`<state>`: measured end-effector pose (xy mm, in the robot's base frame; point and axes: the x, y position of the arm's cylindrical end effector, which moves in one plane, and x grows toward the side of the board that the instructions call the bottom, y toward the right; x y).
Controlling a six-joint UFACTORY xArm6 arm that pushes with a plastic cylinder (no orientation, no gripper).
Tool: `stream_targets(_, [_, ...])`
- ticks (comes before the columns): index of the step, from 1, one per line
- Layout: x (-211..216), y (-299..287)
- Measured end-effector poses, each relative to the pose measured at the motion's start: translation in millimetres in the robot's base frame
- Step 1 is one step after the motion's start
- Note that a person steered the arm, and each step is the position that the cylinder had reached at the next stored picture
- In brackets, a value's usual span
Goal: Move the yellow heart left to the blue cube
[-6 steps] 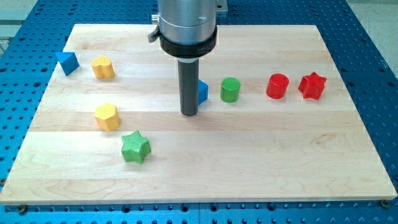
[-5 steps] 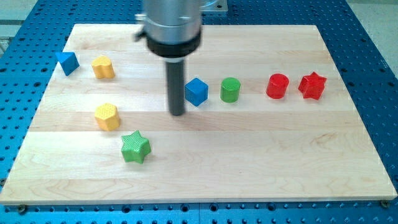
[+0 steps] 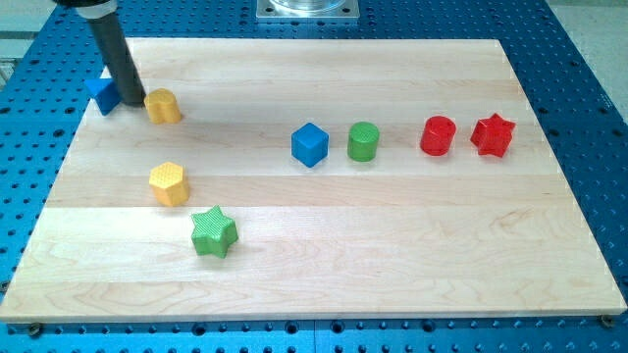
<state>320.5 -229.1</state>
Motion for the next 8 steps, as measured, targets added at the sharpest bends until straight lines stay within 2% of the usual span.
stream_targets(1, [6,37])
stream_targets(2, [0,27])
stream_targets(3, [14,23])
stream_targets(4, [54,53])
stream_targets(5, [65,69])
stream_targets(6, [73,26])
stream_targets(7, [102,55])
stream_targets(8, [83,64])
